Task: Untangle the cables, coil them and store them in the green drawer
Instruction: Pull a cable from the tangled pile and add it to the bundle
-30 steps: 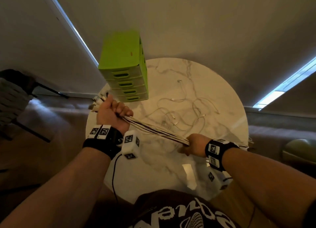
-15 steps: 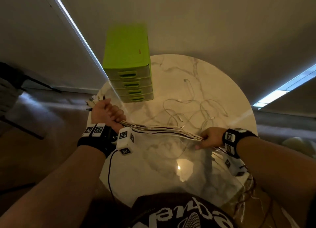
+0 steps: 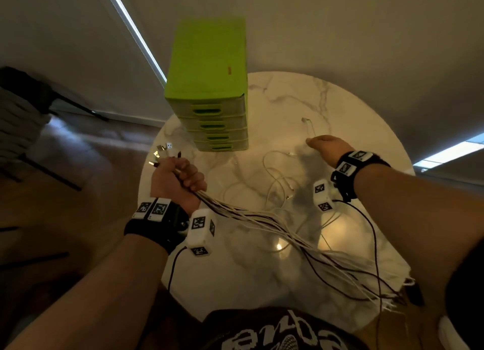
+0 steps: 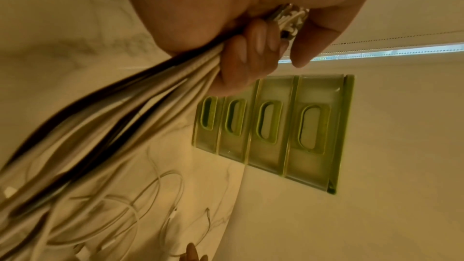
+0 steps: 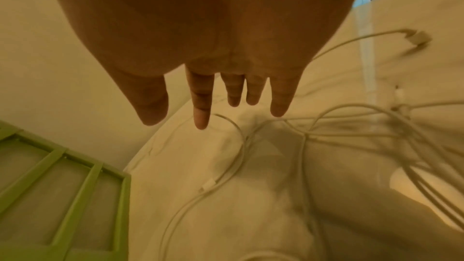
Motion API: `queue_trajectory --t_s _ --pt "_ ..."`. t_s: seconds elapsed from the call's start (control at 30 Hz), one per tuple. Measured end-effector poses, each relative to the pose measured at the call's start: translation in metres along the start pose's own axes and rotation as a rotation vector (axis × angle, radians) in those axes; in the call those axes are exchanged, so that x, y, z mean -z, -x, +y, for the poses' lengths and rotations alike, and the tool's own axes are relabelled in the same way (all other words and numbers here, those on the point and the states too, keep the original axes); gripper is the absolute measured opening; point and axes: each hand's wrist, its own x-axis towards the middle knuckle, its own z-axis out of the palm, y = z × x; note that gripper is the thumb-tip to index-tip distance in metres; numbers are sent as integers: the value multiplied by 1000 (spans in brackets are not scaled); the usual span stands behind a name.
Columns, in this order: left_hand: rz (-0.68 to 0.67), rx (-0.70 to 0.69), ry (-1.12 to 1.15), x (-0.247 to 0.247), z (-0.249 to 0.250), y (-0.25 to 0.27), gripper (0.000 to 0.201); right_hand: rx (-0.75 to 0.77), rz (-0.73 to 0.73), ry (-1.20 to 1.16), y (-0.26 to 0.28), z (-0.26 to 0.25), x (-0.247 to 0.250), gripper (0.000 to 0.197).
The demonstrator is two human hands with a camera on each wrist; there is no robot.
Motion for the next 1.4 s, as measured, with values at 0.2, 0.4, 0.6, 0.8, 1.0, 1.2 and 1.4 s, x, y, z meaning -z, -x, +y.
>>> queue_trajectory --t_s 0.2,0.4,0.6,0.8,1.0,1.2,1.4 --pt "59 68 -102 -9 -16 -1 35 99 161 -258 0 -10 -10 16" --pt "-5 131 -154 -21 -32 5 32 128 9 -995 42 -38 -22 19" --pt "-173 61 -124 -26 -42 20 27 479 -132 -396 123 -50 -43 15" --pt "-377 -23 -206 -23 -54 34 33 590 -69 39 166 -34 -79 9" --pt "-414 -66 -361 -25 -62 56 28 706 58 161 186 -32 -87 7" --pt "-205 -26 -339 -32 -63 64 37 705 60 206 191 -35 -94 7" --pt "-119 -99 -313 -35 -59 66 38 672 36 181 194 -28 -99 4"
